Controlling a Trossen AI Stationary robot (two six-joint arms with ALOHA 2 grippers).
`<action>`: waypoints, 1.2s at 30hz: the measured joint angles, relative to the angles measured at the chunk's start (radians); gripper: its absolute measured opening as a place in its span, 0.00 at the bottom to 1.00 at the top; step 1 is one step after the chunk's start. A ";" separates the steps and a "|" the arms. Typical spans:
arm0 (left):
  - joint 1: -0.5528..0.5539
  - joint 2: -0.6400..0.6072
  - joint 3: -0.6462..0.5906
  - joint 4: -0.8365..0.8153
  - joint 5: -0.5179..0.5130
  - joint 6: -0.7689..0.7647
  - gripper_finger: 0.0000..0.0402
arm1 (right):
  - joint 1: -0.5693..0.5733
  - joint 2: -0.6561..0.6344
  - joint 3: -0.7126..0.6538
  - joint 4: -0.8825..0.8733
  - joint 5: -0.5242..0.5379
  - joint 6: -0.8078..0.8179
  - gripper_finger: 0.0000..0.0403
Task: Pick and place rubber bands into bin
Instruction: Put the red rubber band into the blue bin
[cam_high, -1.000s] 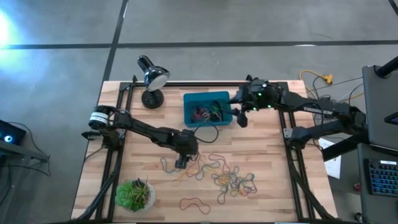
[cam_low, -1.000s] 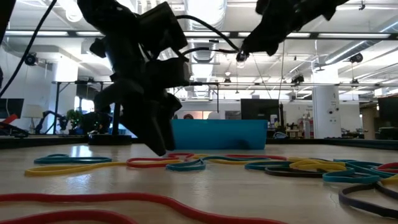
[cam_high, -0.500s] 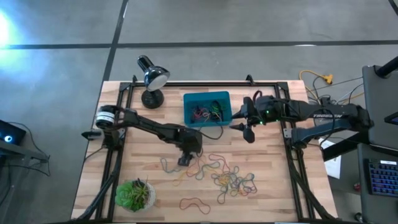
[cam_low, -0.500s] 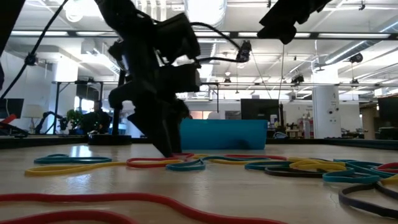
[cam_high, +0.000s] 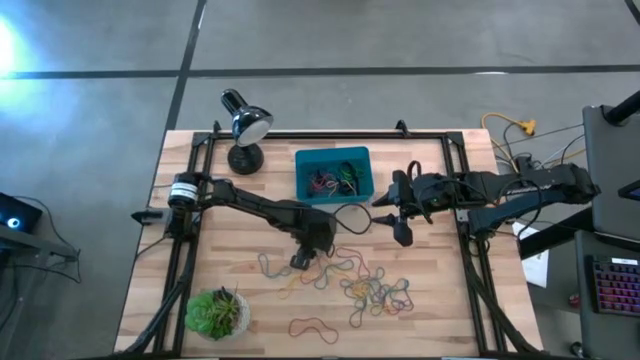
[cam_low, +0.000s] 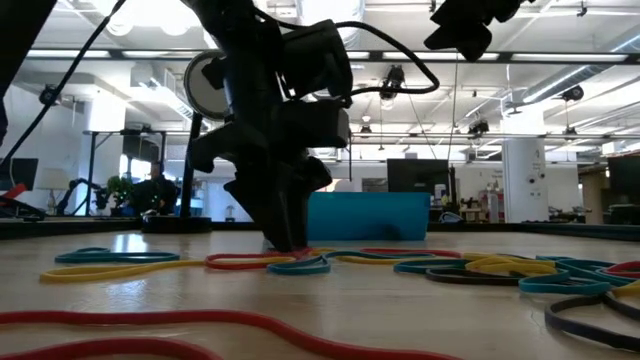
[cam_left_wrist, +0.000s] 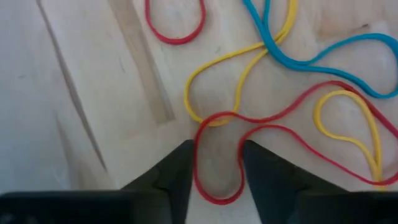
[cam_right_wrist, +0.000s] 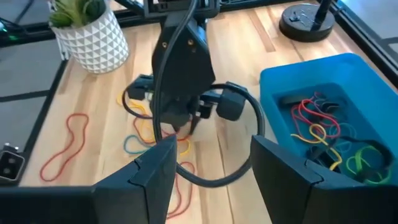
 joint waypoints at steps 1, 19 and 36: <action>-0.002 0.000 -0.002 -0.003 0.003 -0.001 0.25 | 0.007 0.000 0.000 -0.002 0.010 0.000 0.47; -0.013 -0.124 -0.015 -0.059 -0.081 -0.038 0.00 | 0.028 0.000 0.000 -0.016 0.053 0.000 0.47; 0.010 -0.451 -0.004 0.004 -0.481 -0.028 0.00 | 0.027 0.000 0.000 -0.031 0.095 -0.008 0.47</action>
